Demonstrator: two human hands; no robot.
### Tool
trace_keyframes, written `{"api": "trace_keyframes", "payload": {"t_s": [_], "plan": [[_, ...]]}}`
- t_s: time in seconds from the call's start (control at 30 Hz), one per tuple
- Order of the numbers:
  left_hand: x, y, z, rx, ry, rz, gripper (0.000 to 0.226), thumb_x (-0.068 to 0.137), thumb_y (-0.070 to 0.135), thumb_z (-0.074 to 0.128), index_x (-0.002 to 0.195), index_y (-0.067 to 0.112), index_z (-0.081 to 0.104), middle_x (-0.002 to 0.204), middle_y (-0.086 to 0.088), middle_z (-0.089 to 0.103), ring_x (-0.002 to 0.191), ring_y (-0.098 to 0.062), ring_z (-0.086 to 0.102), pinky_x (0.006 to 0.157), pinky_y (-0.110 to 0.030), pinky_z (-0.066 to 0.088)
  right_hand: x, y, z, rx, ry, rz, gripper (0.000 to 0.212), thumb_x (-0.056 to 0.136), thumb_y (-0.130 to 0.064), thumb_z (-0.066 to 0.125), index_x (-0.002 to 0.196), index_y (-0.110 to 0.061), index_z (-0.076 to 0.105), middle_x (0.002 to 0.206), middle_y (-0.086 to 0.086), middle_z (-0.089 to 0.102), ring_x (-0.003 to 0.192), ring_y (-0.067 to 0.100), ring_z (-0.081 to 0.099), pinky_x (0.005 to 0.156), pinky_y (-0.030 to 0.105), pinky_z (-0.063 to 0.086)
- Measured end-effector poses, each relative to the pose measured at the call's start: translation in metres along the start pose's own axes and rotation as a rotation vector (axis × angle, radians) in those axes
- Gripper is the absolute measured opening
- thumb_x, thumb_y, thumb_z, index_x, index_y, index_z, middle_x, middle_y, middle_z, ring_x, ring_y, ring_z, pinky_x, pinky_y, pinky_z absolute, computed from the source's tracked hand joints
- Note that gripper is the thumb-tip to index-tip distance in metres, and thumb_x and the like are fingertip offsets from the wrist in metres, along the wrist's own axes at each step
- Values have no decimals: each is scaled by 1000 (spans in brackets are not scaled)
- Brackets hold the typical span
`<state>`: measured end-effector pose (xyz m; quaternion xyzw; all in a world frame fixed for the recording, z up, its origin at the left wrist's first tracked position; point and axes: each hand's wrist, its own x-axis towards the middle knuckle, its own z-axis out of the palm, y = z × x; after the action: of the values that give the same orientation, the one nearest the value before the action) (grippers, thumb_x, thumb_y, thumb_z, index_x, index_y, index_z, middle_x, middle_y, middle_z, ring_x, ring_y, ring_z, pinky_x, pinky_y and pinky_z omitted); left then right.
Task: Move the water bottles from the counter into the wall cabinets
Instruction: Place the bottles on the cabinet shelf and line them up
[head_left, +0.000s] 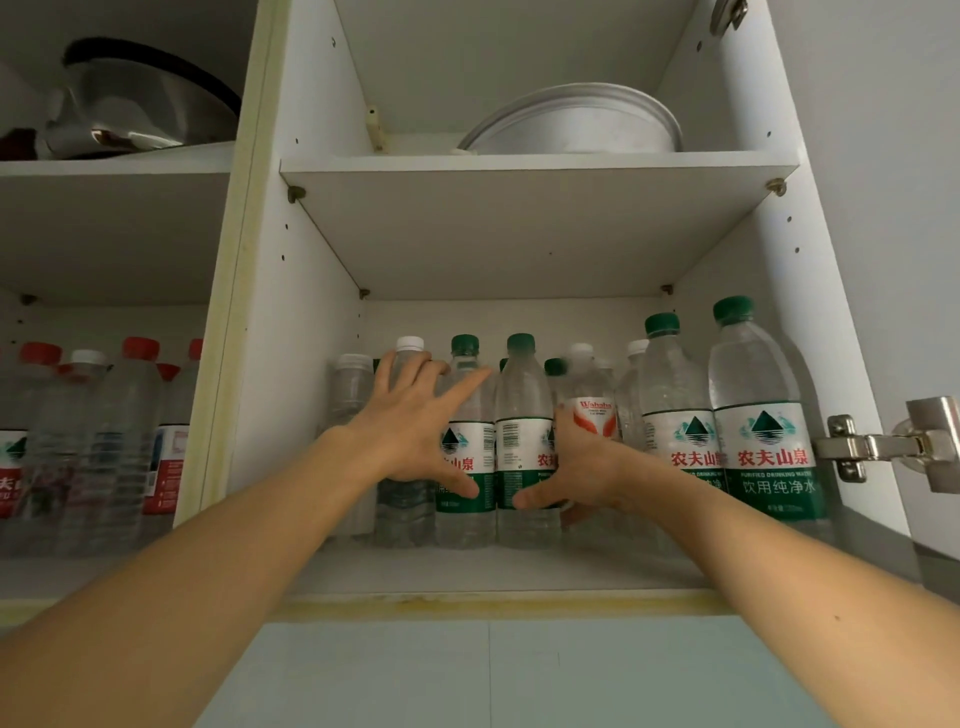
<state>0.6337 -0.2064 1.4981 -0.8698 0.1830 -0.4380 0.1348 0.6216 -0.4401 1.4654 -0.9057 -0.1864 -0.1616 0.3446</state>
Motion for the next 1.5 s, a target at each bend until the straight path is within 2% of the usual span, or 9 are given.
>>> {"api": "trace_keyframes", "payload": {"t_s": [0.27, 0.43, 0.6, 0.87, 1.0, 1.1, 1.23, 1.37, 1.5], "plan": [[-1, 12, 5, 52, 11, -48, 137, 54, 93, 63, 152, 43, -19, 165, -14, 7, 152, -34, -6, 117, -63, -11, 8, -1, 15, -8, 59, -18, 108, 76, -16, 87, 153, -21, 11, 102, -14, 52, 90, 11, 58, 90, 38, 59], [-3, 15, 11, 63, 46, -63, 136, 56, 93, 61, 153, 42, -20, 164, -16, 8, 152, -36, -6, 119, -64, -4, 1, -4, 21, -11, 120, -68, 117, 77, -15, 86, 159, -16, 2, 130, 0, 61, 107, 15, 59, 96, 35, 53], [-6, 12, 17, 52, 73, -47, 134, 59, 95, 55, 148, 43, -30, 164, -17, 4, 153, -36, -11, 120, -64, -7, -3, -4, 23, -43, 146, -84, 116, 76, -18, 87, 159, -18, 6, 131, 0, 60, 107, 14, 59, 99, 38, 55], [-12, 16, 2, 4, 6, -52, 123, 71, 85, 58, 158, 36, -15, 166, -14, 1, 154, -34, -12, 122, -61, -5, -18, -7, 15, -112, 141, -111, 82, 79, -22, 84, 144, -24, 34, 117, -7, 63, 107, 15, 64, 92, 32, 56], [-16, 21, -16, -64, 138, -35, 110, 77, 79, 59, 160, 27, 8, 162, -9, 13, 152, -32, 4, 125, -53, 5, -45, -16, -3, -243, 406, -235, 28, 92, -24, 71, 117, -16, 61, 105, -1, 70, 92, 15, 69, 76, 27, 59], [-14, 30, -26, -125, 267, -8, 100, 80, 76, 59, 157, 26, 19, 158, -8, 26, 146, -29, 20, 120, -47, 20, -73, -16, -25, -403, 799, -393, 11, 94, -19, 65, 103, -14, 68, 97, -2, 68, 90, 17, 64, 82, 33, 57], [0, 53, -35, -246, 332, -14, 96, 81, 74, 58, 155, 23, 25, 155, -6, 32, 142, -25, 30, 117, -43, 26, -106, 3, -49, -764, 1077, -298, 50, 86, -31, 71, 130, -11, 59, 134, 13, 50, 121, 34, 44, 100, 50, 42], [20, 77, -40, -300, 335, 6, 92, 83, 75, 54, 154, 23, 28, 153, -6, 35, 140, -24, 34, 115, -43, 30, -128, 34, -44, -896, 894, -59, 93, 83, -57, 67, 157, -18, 24, 161, 21, 11, 144, 47, 19, 111, 61, 33], [51, 95, -52, -283, 293, 15, 86, 87, 69, 57, 154, 24, 28, 153, -8, 38, 140, -26, 35, 115, -45, 30, -127, 54, -34, -858, 805, -95, 101, 86, -65, 57, 162, -26, 3, 164, 19, -14, 151, 48, -5, 118, 59, 21]]}}
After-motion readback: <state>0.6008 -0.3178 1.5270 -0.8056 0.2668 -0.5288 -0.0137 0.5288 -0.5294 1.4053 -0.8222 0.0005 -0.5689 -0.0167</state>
